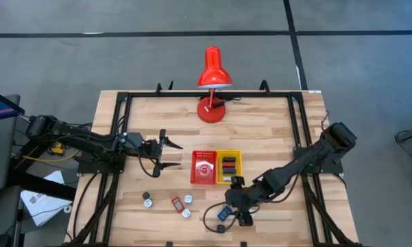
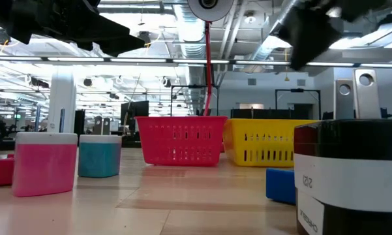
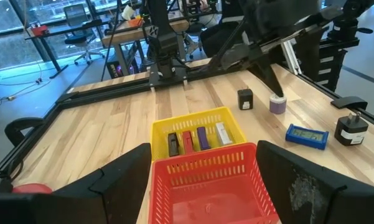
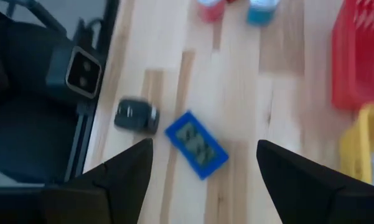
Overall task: Pick & Place Office items
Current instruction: Put the top left black white charger adapter into the red bin
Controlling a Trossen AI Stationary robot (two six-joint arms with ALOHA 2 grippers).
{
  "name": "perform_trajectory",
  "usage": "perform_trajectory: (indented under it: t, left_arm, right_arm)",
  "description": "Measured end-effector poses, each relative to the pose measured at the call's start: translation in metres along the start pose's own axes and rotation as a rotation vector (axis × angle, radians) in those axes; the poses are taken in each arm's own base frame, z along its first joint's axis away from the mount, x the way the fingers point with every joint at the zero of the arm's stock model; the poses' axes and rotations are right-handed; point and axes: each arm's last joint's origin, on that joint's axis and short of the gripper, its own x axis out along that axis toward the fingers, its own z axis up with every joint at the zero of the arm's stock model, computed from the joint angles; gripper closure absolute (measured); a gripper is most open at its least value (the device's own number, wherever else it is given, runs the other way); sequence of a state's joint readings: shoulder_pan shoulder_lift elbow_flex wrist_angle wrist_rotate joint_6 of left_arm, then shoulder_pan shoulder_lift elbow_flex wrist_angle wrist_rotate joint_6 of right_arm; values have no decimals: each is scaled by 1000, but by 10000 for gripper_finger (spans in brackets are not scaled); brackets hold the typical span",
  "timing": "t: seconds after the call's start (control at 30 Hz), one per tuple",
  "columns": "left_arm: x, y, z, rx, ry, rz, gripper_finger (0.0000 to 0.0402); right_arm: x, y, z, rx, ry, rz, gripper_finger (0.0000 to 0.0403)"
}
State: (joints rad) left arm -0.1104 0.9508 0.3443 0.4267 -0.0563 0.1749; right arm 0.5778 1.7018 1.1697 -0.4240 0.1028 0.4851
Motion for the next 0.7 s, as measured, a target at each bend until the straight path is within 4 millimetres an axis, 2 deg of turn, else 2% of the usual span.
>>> perform_trajectory:
  t: [0.23, 0.43, 0.5, 0.6, 0.7]
  left_arm:
    - [0, 0, 0, 0, 0, 1, 115]
    - [0, 0, 0, -32, 4, 4, 115]
    - [0, 0, -2, -101, 17, 2, 115]
    - [0, -2, -6, -267, 131, -5, 115]
    - [-3, -9, -8, -296, 332, -32, 119]
  right_arm:
    - [-6, 2, -22, 195, 167, -91, 124]
    - [-8, 6, -32, 243, 220, -127, 124]
    - [-9, 9, -33, 240, 219, -124, 124]
    - [-9, 11, -34, 278, 220, -129, 124]
    - [-9, 10, -34, 306, 219, -135, 124]
